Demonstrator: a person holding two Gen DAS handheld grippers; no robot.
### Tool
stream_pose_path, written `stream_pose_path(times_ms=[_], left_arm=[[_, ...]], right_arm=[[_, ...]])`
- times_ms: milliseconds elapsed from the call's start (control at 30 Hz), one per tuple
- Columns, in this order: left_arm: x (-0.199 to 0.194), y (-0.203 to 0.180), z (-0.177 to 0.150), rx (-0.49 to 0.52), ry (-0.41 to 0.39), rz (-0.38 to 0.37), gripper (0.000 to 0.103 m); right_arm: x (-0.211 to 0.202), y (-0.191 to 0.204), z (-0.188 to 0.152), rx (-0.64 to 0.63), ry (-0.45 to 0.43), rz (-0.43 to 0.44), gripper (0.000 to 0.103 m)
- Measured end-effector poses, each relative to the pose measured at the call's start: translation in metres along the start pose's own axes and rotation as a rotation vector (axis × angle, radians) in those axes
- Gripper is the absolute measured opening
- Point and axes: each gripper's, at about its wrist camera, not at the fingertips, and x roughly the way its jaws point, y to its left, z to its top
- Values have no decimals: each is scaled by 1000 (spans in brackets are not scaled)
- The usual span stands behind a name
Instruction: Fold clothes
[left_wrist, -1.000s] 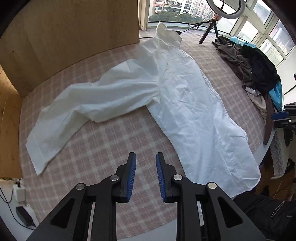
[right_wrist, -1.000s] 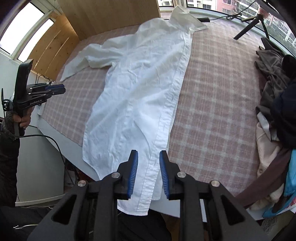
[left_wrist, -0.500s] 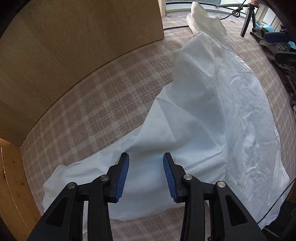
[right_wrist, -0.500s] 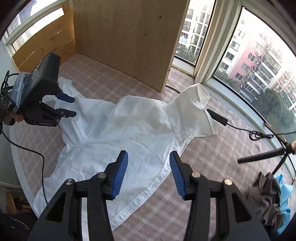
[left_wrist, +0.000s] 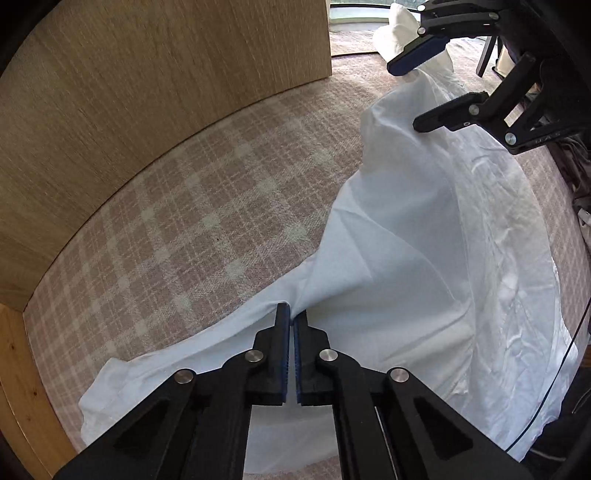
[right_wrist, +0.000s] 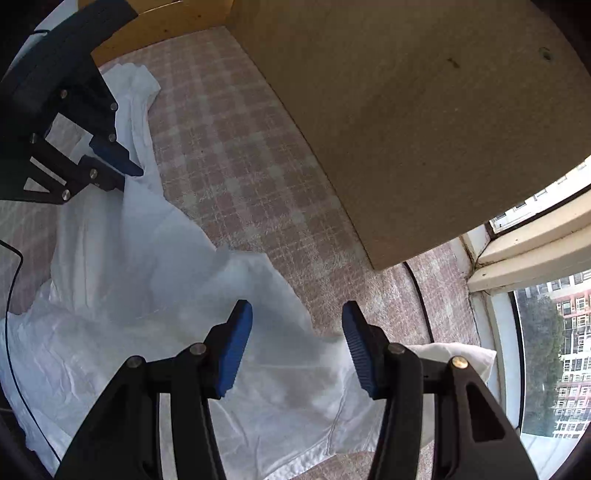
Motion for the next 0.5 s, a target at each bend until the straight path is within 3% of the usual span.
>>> stream_pose_path(times_ms=[33,67,100,267,433,500], left_arm=[[-3,-2,-2,6,-12,9,1],[-8,-3,-5,6,-26,18,1],[-12,-5,-7,5,-39,23,1],[-39,-6,-15,-5,-102,51,1],[-70,9,-1,-39,-176,112,1],[-65,18,7,-50,-164,109,1]], right_arm=[[2,2,-2,-14,21,0,36],[3,2,-4,-22,36,4,7],[2,2,-7,-18,42,8,3],[-27,2,-18,7,-31,-1,2],[-65,-6,-16,60,-129,-83,2],[-68,-18,-12,111,-141,-109,2]])
